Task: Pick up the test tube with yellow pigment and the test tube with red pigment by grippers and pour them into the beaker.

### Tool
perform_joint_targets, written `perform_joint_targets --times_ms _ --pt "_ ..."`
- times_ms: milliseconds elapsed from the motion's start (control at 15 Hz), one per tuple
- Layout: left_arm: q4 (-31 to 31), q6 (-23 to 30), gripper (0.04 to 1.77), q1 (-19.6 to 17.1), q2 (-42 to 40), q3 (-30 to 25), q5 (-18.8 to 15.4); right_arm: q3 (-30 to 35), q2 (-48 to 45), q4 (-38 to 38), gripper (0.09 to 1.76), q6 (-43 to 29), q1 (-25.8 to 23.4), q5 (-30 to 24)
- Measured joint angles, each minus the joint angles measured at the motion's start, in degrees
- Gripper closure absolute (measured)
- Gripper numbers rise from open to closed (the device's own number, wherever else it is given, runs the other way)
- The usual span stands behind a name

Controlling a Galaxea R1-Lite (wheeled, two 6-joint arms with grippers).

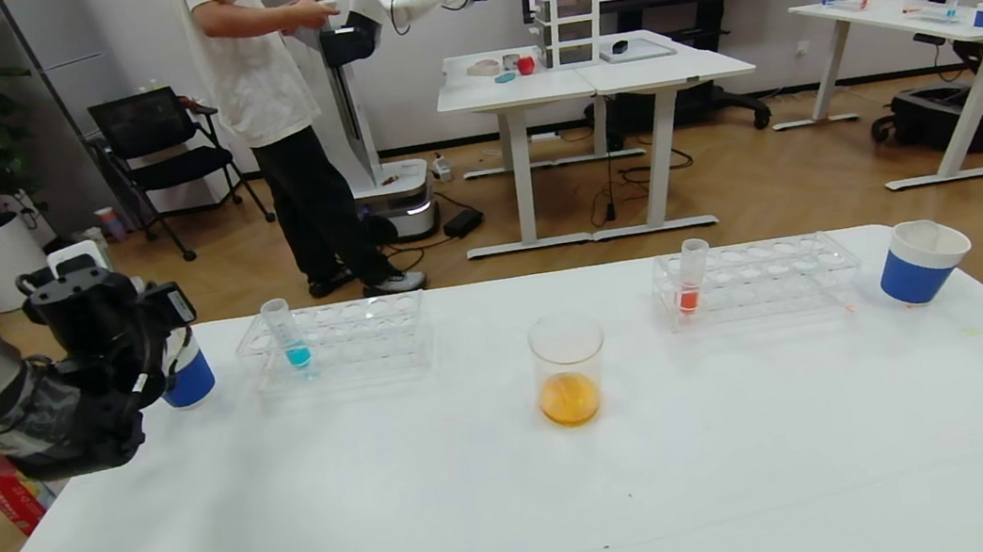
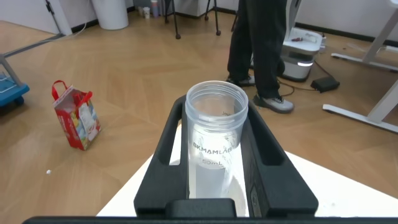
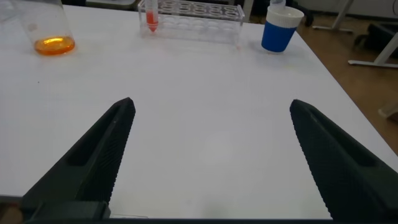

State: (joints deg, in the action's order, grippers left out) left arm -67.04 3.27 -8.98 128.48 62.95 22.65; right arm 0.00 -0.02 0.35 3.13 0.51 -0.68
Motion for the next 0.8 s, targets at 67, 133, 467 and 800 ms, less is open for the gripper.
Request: perform_joint_targets --times_ms 67,133,467,800 --pt "0.0 0.1 1.31 -0.2 0.9 0.2 0.1 0.0 0.0 0.0 0.11 0.0 0.0 0.0" --pt "0.0 0.1 1.31 -0.4 1.6 0.2 0.1 0.0 0.0 0.0 0.11 0.0 0.0 0.0" --pt "-1.7 0.3 1.12 -0.9 2.3 -3.2 -0.4 0.0 0.0 0.0 0.11 0.0 0.0 0.0" --pt "-4.7 0.0 0.06 -1.1 3.0 -3.9 -0.8 0.0 0.0 0.0 0.11 0.0 0.0 0.0"
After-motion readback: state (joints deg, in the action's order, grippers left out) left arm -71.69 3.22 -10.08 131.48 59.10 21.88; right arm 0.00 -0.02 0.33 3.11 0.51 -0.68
